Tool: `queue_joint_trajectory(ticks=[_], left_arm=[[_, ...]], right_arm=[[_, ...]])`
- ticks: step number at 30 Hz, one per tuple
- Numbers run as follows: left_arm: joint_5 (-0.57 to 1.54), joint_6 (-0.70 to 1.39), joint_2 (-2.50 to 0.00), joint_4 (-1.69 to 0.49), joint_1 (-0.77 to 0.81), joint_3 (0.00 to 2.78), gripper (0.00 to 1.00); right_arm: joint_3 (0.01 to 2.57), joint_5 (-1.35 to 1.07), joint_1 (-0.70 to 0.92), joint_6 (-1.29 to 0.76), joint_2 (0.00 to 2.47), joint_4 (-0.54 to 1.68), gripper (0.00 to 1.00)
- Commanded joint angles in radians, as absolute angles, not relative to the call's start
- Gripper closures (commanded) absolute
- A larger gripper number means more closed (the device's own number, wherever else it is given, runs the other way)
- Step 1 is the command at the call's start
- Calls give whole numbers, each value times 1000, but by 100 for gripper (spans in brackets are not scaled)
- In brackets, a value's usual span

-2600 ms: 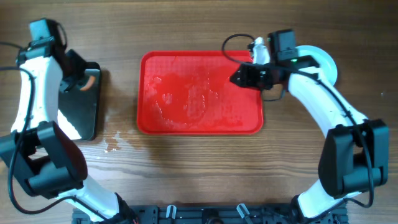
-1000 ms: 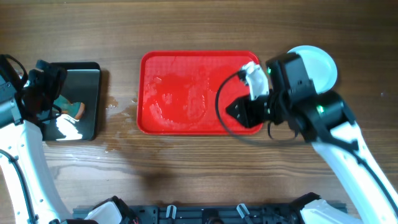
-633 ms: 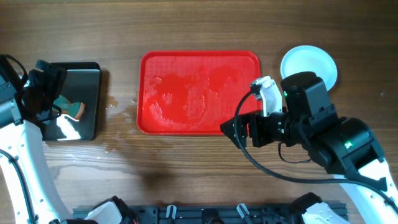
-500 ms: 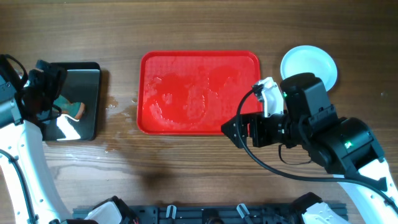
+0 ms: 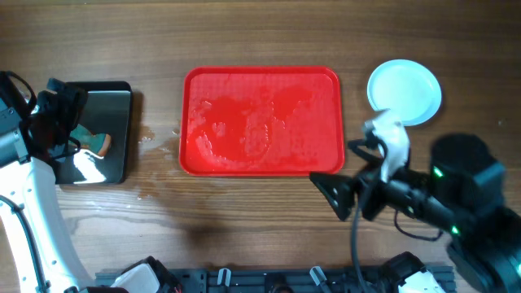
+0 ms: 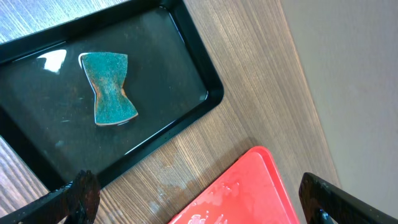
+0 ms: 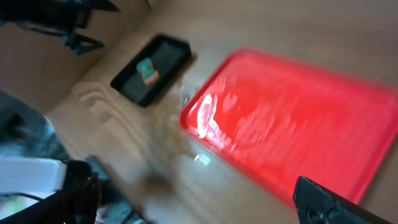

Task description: Clean dirty plates on tray and stack at the side

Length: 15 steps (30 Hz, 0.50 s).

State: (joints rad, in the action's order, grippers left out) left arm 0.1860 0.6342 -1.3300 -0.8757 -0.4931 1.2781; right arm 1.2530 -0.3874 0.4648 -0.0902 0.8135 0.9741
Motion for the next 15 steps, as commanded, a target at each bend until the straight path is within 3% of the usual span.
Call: queue_joint_trajectory(ticks=[1,15], left_arm=[[201,633,-1330,-877,-495,1281,0],[201,633,-1330,-877,-495,1281,0]], right_arm=[[1180,-358,457,136,718,922,0],[505,-366,279,173,215,382,0]])
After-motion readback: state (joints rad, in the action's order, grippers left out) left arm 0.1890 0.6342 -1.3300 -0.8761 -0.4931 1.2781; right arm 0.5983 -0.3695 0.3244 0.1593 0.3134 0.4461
